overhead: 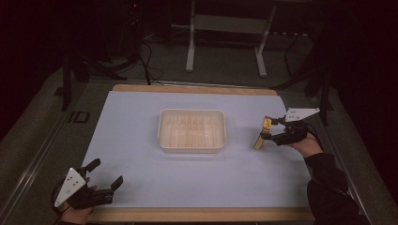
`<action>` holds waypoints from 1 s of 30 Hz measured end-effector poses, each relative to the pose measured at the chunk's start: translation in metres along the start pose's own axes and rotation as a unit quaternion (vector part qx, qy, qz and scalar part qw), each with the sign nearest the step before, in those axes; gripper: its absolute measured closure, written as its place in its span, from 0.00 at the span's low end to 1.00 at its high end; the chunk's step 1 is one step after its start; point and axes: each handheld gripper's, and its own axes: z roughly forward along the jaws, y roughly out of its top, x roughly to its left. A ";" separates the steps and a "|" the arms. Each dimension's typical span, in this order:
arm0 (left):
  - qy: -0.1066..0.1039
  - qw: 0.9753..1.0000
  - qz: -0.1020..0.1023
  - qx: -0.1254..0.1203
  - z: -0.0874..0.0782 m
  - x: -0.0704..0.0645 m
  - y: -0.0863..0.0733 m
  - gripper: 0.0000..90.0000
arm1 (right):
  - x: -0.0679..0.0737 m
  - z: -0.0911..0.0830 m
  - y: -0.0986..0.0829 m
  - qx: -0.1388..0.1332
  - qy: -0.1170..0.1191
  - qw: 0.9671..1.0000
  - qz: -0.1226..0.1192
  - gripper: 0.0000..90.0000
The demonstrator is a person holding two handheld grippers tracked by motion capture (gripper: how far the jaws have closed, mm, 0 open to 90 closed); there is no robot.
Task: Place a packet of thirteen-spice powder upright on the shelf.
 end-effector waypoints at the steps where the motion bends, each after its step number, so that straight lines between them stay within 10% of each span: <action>1: 0.000 1.000 0.000 0.000 0.000 0.000 0.000 0.00 | 0.000 -0.001 0.002 0.001 0.002 1.000 -0.001 0.34; 30: -0.005 1.000 -0.001 0.002 0.000 -0.001 0.000 0.00 | 0.011 0.004 0.074 0.007 0.041 0.998 -0.051 0.34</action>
